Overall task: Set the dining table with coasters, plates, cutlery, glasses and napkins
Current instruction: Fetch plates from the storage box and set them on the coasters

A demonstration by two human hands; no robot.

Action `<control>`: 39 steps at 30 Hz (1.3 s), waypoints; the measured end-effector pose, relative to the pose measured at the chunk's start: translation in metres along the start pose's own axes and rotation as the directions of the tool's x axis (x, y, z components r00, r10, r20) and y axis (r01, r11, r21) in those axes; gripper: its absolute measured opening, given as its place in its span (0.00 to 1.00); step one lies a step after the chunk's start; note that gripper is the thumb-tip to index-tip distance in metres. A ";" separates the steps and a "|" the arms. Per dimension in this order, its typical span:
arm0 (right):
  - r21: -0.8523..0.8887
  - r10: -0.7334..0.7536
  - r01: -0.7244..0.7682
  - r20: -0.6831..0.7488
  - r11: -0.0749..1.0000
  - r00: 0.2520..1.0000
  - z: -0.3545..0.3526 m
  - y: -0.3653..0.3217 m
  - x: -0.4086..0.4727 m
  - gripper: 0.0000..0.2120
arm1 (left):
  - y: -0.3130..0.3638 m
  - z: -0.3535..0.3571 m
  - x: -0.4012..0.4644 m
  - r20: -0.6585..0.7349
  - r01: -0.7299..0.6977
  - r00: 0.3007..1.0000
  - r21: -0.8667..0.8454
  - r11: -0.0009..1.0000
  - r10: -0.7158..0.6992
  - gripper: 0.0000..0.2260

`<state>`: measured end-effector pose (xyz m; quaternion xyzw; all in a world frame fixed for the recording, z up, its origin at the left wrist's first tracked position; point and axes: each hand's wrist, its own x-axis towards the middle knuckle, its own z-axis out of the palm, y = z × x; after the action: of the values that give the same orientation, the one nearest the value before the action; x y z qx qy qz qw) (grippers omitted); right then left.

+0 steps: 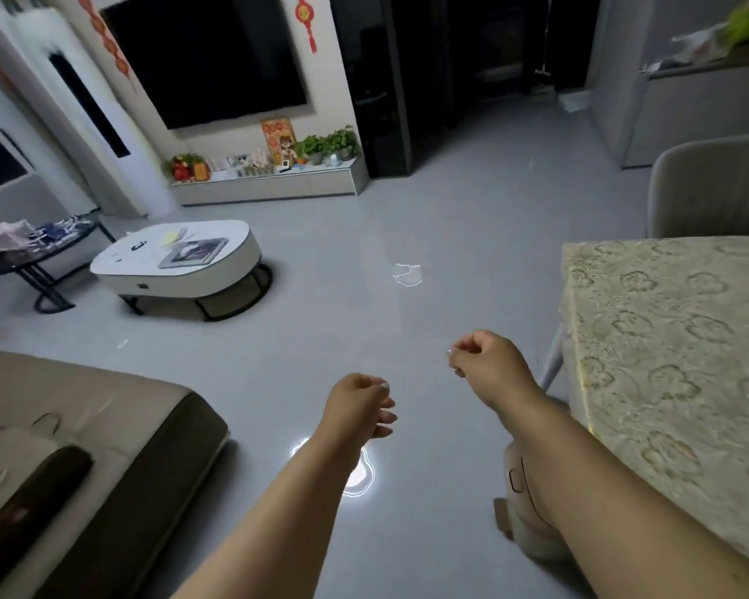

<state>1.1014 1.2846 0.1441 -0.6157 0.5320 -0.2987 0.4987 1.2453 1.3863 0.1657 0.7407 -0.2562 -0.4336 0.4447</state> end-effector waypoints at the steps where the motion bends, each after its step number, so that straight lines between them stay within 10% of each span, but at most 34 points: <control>1: -0.003 0.001 -0.001 -0.018 1.000 1.000 0.003 -0.004 0.016 0.04 | 0.009 -0.002 0.019 0.024 -0.012 1.000 0.002 1.000 0.012 0.07; 16: 0.065 0.124 -0.107 -0.394 0.992 0.911 0.024 -0.066 0.257 0.05 | 0.164 0.010 0.313 0.368 -0.197 0.920 0.138 0.971 0.134 0.04; 39: 0.164 0.258 -0.217 -0.798 0.962 0.545 -0.260 -0.037 0.633 0.06 | 0.393 0.357 0.677 0.692 -0.595 0.696 0.407 0.692 0.192 0.06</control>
<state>1.0432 0.6017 0.1597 -0.3211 0.7720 -0.4886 0.2493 1.2703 0.5265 0.1495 0.5862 -0.6691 -0.4257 0.1654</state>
